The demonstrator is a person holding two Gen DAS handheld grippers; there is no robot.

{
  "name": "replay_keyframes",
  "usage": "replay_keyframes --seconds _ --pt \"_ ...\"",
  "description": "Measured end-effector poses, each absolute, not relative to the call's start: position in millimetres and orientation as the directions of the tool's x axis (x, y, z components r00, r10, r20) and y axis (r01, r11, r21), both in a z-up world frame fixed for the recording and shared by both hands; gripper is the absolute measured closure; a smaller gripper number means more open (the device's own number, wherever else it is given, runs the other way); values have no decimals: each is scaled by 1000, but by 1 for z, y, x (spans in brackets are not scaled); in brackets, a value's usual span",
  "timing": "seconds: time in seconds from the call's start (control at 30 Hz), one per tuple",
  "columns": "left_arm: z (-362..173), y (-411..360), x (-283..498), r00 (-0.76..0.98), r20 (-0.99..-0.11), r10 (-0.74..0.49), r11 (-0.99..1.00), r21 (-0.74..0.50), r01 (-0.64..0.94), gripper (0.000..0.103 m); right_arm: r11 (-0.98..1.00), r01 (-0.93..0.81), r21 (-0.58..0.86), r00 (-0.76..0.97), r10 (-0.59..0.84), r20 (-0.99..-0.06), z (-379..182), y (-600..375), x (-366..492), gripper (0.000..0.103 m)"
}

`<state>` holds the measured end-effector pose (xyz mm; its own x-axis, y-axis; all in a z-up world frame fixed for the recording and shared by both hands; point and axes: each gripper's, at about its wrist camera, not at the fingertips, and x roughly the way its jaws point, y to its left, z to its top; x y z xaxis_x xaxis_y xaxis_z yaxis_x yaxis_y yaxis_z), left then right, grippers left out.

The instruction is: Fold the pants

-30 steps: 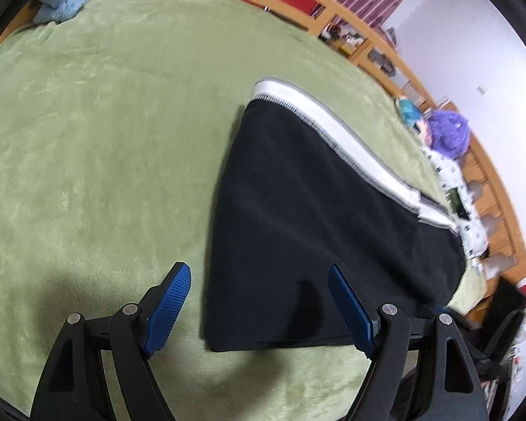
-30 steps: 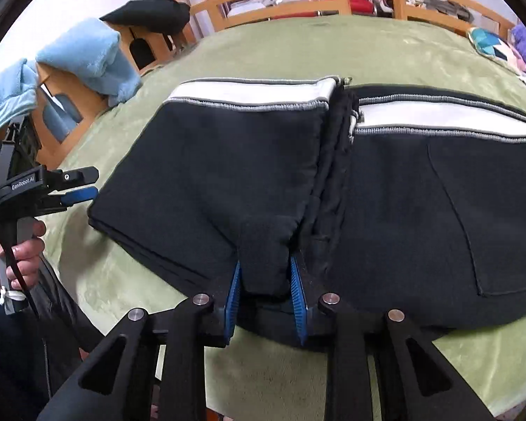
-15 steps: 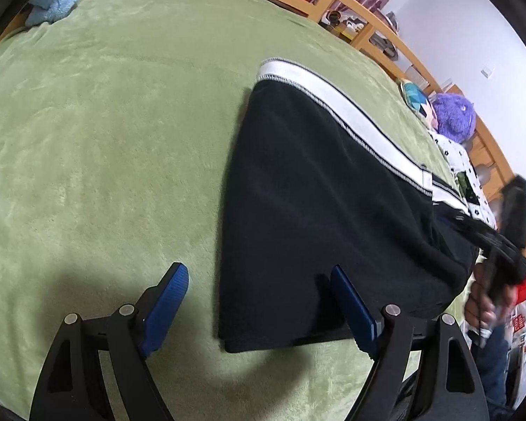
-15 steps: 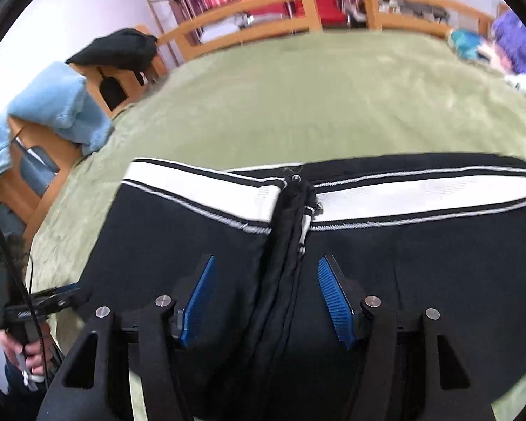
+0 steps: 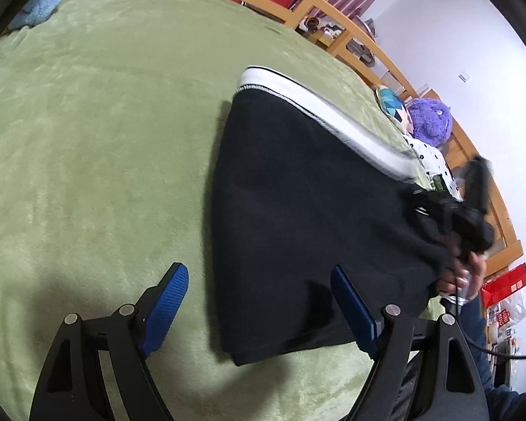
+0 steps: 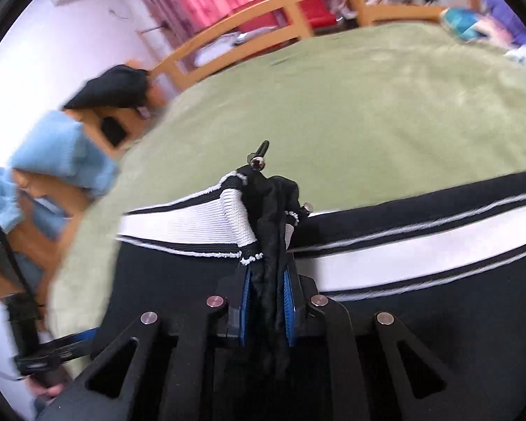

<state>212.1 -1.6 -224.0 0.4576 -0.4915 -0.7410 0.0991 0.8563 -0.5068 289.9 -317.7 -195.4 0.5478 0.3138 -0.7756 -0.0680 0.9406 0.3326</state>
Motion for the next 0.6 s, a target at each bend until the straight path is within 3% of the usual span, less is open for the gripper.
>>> replay_keyframes --seconds 0.07,0.1,0.2,0.37,0.5,0.6 --pt "-225 -6 211 446 -754 -483 863 -495 98 21 943 -31 332 436 312 -844 -224 -313 300 79" --pt "-224 -6 210 446 -758 -476 868 -486 101 21 939 -30 343 446 320 -836 -222 -315 297 78" --pt "-218 -7 204 460 -759 -460 879 -463 114 21 924 19 381 489 324 -810 -203 -329 278 61" --pt "-218 1 198 461 -756 -465 874 -474 104 21 923 -43 383 576 336 -745 -170 -319 216 60" --pt "-217 5 191 464 -746 -477 865 -494 94 21 985 -100 138 519 170 -838 -198 -282 179 66" --pt "-215 6 187 476 -763 -437 887 -453 88 21 979 -18 205 509 186 -840 -219 -295 173 65"
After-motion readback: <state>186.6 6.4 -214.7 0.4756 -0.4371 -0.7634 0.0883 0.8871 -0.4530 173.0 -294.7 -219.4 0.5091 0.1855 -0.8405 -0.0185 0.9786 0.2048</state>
